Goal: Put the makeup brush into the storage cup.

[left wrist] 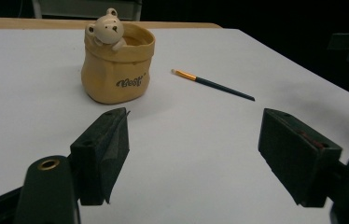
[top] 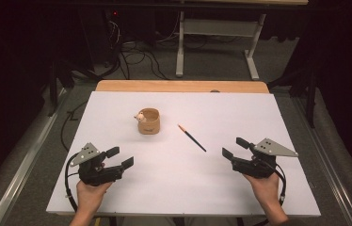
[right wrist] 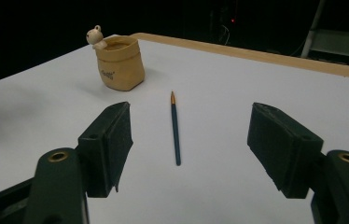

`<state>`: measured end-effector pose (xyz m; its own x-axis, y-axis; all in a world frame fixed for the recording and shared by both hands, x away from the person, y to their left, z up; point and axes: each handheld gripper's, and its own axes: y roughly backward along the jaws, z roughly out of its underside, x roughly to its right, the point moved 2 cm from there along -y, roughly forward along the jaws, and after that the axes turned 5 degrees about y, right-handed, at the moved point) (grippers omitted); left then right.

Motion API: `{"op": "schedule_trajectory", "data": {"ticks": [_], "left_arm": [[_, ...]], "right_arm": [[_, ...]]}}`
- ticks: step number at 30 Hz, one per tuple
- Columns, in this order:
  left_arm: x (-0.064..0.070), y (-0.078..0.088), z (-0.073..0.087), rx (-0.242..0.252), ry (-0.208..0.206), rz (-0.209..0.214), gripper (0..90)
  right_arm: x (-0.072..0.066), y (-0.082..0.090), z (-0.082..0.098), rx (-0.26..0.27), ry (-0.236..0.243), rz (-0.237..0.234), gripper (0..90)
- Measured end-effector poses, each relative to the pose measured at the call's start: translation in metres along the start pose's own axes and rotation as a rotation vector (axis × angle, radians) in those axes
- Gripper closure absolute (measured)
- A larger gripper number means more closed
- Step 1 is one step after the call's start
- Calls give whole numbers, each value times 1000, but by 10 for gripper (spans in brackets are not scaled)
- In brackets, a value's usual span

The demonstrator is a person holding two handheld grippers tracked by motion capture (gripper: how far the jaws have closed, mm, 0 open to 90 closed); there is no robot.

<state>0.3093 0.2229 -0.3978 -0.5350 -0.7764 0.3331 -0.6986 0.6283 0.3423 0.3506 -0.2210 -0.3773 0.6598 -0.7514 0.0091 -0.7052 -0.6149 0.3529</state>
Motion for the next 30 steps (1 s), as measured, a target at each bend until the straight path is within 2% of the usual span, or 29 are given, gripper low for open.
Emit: {"op": "schedule_trajectory", "data": {"ticks": [16, 30], "left_arm": [[0, 0, 0, -4, -2, 1, 250], [0, 0, 0, -5, -3, -1, 250]], "right_arm": [[-5, -13, -11, 5, 17, -25, 328], [-11, -29, -17, -7, 7, -54, 316]]}}
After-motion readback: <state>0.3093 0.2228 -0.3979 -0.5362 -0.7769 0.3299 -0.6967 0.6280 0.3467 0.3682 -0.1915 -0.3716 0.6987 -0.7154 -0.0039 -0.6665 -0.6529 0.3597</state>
